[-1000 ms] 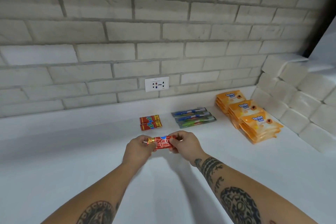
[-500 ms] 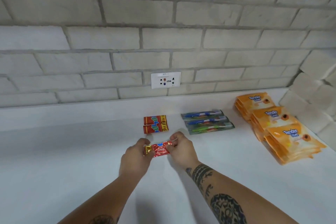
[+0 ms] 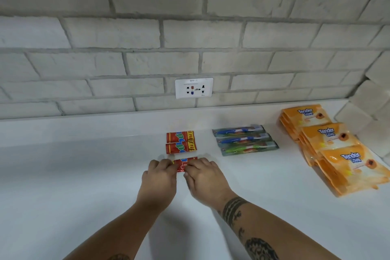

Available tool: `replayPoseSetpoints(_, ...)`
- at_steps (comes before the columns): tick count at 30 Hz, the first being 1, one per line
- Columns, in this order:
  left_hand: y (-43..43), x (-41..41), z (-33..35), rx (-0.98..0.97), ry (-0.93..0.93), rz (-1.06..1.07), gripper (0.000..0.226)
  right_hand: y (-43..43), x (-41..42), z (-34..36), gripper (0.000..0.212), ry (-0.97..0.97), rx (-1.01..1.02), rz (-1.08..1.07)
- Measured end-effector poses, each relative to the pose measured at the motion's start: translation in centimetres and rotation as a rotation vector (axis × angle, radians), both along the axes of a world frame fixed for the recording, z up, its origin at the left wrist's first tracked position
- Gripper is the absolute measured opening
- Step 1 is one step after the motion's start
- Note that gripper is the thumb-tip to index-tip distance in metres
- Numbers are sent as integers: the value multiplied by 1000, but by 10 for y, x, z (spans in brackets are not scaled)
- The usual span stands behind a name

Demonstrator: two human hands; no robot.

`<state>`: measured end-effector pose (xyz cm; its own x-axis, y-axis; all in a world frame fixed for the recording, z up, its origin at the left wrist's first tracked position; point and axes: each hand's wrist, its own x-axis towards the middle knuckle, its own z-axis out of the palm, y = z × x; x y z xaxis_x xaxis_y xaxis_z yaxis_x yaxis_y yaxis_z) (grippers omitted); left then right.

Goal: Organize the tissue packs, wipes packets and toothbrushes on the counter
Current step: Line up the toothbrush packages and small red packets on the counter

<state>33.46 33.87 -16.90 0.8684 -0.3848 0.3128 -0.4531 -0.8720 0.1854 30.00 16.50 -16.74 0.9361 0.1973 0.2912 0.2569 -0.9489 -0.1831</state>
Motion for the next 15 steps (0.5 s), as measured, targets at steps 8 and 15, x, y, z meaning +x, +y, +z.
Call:
replayPoseSetpoints(8, -8, 7, 8, 73, 63, 18, 40, -6, 13, 16, 37, 105, -22, -6)
replayPoseSetpoints(15, -7, 6, 7, 109, 72, 36, 40, -6, 14, 14, 38, 108, -15, -1)
